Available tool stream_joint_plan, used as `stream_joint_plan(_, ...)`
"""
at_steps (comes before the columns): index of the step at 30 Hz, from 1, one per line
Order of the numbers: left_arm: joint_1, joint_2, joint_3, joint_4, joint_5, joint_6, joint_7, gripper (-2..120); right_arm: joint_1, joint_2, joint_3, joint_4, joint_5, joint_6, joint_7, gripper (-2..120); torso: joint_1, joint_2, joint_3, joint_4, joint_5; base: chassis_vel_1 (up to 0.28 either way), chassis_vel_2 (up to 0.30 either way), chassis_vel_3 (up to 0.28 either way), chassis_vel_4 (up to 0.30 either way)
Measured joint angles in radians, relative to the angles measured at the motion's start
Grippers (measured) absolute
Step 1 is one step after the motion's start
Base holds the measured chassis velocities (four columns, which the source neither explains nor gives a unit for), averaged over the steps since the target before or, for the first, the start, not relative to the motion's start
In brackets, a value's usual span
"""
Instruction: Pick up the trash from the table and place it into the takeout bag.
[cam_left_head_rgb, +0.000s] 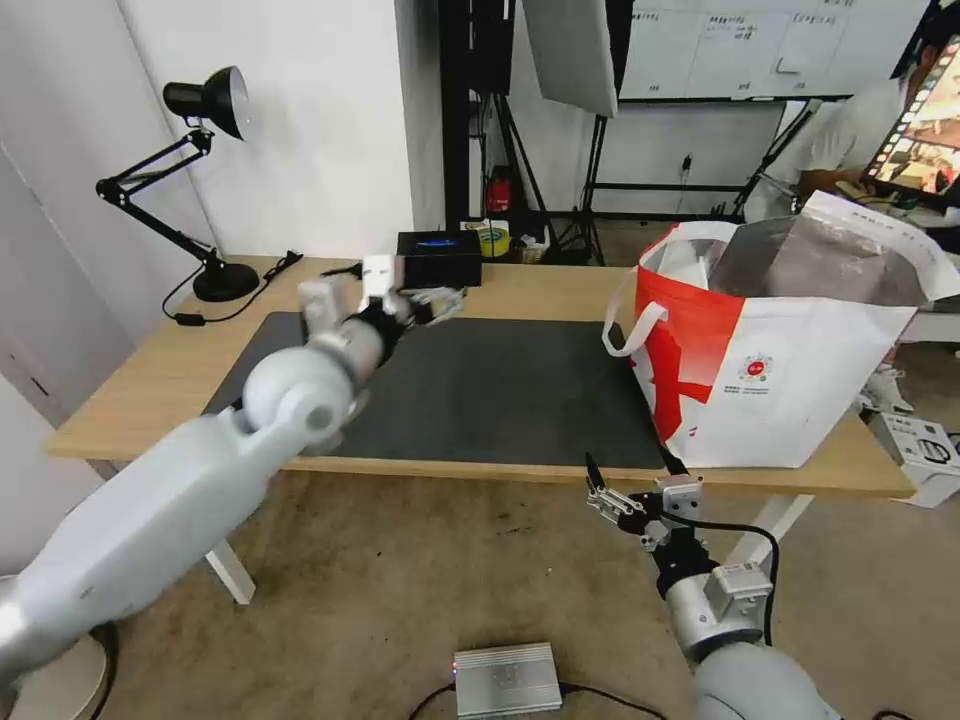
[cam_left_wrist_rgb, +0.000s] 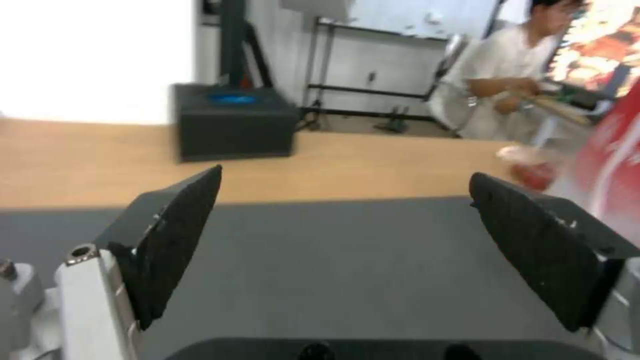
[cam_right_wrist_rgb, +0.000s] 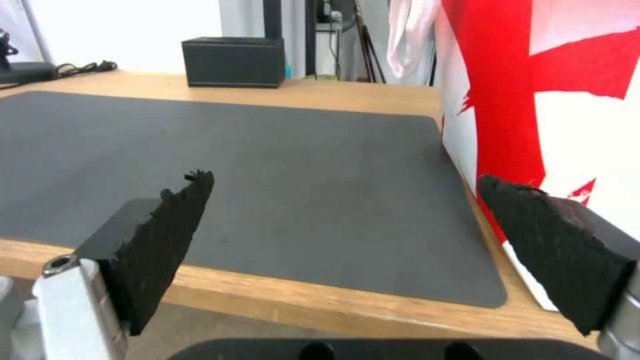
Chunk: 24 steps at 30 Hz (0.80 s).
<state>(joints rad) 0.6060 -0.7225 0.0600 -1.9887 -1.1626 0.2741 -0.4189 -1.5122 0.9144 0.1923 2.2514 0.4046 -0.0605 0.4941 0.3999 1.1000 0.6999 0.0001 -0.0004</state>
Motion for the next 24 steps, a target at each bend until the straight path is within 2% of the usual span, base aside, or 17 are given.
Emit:
stream_joint_plan(3,0.154,0.047,-0.120,-0.036,0.055,-0.006,0.036,100,0.000,0.000,0.000,0.000,0.000,0.000,0.000,100,0.000,0.000,0.000,0.0000,0.0003,0.000,0.000,0.000,0.000)
stream_joint_plan(5,0.183,0.053,-0.139,-0.042,0.065,-0.011,0.040,100,0.000,0.000,0.000,0.000,0.000,0.000,0.000,100,0.000,0.000,0.000,0.0001,-0.0001,0.000,0.000,0.000,0.000)
stream_joint_plan(6,0.274,0.064,-0.203,-0.055,0.100,-0.035,0.056,100,0.000,0.000,0.000,0.000,0.000,0.000,0.000,100,0.000,0.000,0.000,-0.0002,0.0004,0.000,0.000,0.000,0.000)
stream_joint_plan(8,0.365,0.065,-0.254,-0.055,0.164,-0.067,0.075,100,0.000,0.000,0.000,0.000,0.000,0.000,0.000,100,0.000,0.000,0.000,0.0004,0.0000,0.000,0.000,0.000,0.000)
stream_joint_plan(17,0.471,0.032,-0.290,-0.037,0.285,-0.116,0.082,100,0.000,0.000,0.000,0.000,0.000,0.000,0.000,100,0.000,0.000,0.000,-0.0007,0.0005,0.000,0.000,0.000,0.000)
stream_joint_plan(20,0.601,0.015,-0.399,-0.058,0.355,-0.131,0.081,100,0.000,0.000,0.000,0.000,0.000,0.000,0.000,100,0.000,0.000,0.000,0.0000,0.0005,0.000,0.000,0.000,0.000)
stream_joint_plan(21,0.601,0.015,-0.399,-0.058,0.355,-0.131,0.081,100,0.000,0.000,0.000,0.000,0.000,0.000,0.000,100,0.000,0.000,0.000,0.0000,0.0005,0.000,0.000,0.000,0.000)
stream_joint_plan(24,0.738,0.007,-0.512,-0.074,0.383,-0.152,0.084,100,0.000,0.000,0.000,0.000,0.000,0.000,0.000,100,0.000,0.000,0.000,0.0001,0.0004,0.000,0.000,0.000,0.000)
